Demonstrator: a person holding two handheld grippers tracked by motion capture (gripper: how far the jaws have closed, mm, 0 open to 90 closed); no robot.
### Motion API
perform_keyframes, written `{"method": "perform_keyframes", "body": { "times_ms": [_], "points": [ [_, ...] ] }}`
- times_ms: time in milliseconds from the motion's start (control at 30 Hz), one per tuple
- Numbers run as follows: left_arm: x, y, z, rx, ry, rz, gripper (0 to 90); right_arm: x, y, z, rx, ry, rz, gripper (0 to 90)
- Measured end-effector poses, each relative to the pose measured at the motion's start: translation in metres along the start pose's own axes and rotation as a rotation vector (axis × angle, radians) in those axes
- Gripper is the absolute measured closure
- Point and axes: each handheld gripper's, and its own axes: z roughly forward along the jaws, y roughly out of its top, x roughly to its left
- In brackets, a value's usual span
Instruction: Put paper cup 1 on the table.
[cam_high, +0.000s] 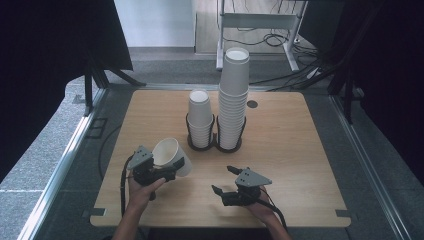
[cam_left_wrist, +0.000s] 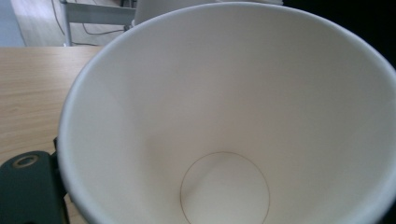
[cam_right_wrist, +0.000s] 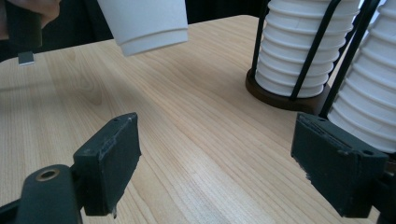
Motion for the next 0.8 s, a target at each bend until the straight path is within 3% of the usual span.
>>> {"method": "perform_keyframes", "body": {
  "times_ms": [533,800],
  "points": [
    [0.015,-0.004,-0.003,0.018,0.103,0.022,12.2,0.001,-0.003,0.002,0.028,-0.015,-0.023,15.9],
    [0.027,-0.005,-0.007,0.037,0.202,0.044,12.2,0.002,-0.004,0.003,0.041,-0.021,-0.031,16.0]
  ]
}}
